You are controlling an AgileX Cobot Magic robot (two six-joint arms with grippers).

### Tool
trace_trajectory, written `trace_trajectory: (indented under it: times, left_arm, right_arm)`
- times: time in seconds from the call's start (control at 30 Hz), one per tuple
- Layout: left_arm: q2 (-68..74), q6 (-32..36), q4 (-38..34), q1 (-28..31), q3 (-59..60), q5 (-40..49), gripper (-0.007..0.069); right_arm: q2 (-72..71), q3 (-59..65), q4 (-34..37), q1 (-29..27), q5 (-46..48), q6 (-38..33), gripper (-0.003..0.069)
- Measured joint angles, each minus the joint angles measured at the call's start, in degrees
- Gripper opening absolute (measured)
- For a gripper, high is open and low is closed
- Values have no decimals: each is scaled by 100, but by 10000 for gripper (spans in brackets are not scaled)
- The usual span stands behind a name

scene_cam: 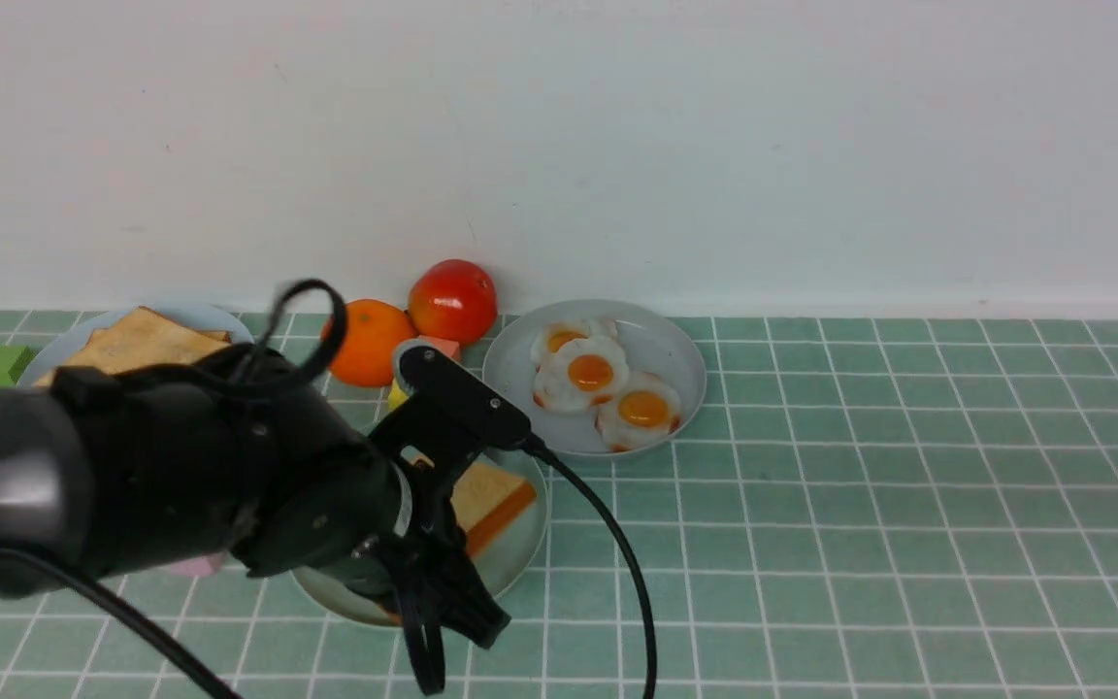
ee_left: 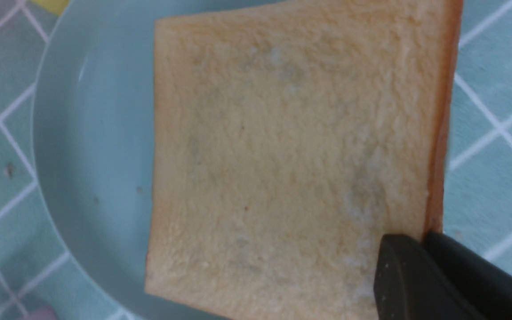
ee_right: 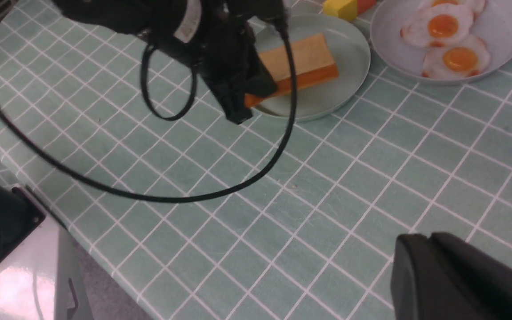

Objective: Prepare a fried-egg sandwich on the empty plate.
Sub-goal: Use the left arm to put a slice of bread into the empty plate in the middle, then use the right arm to grab a fried egg

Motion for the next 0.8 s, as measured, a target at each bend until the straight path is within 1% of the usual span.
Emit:
trace_trajectory:
  times: [0.13,0.23,0.33,0.37,0.4,0.43,0.47,0.5,0.53,0.57,0.6,0.67,0.7,0.77,0.8]
  left_arm:
    - [159,-34,306,0,0,-182,17]
    - [170,-47,405,0,0,-219,62]
    - [170,-81,499,0,0,-243,173]
    - [170,-92,498,0,0,-243,181]
    - [160,-97,507,0,0,-237,246]
    - [131,-104,512,-6,0,-208,293]
    - [60,-112,512,-32,-19,-103,353]
    - [-8,-129,512,-53,-53,-19,380]
    - [-27,-129,512,-54,-53,4,386]
    - [-250,-285,486,-124,-141,223,410]
    - [-360,-432,461,-160,-204,301,409]
    - [-871,-884,417,-225,-346,506,358]
    - [-1205,-1102,399,-235,-371,544,307]
    - [-2049,-1517,394,-242,-345,590,156]
    - [-2372,-1604,394,-242,-311,604,96]
  right_arm:
    - [0,0,0,0,193,0,59]
    - [0,47,-6,0,269,57,82]
    - [7,94,-81,0,269,195,153]
    - [7,94,-92,0,269,208,153]
    - [29,94,-135,0,254,308,199]
    - [55,97,-158,0,229,362,228]
    - [120,97,-172,0,123,419,277]
    - [193,97,-171,0,19,430,309]
    - [212,97,-171,0,-1,431,314]
    - [375,97,-157,0,-147,441,345]
    - [539,85,-146,0,-190,441,351]
    - [963,13,-53,0,-372,441,353]
    - [1214,-50,4,0,-499,423,347]
    - [1754,-231,137,0,-709,326,316]
    - [1929,-320,175,0,-819,265,295]
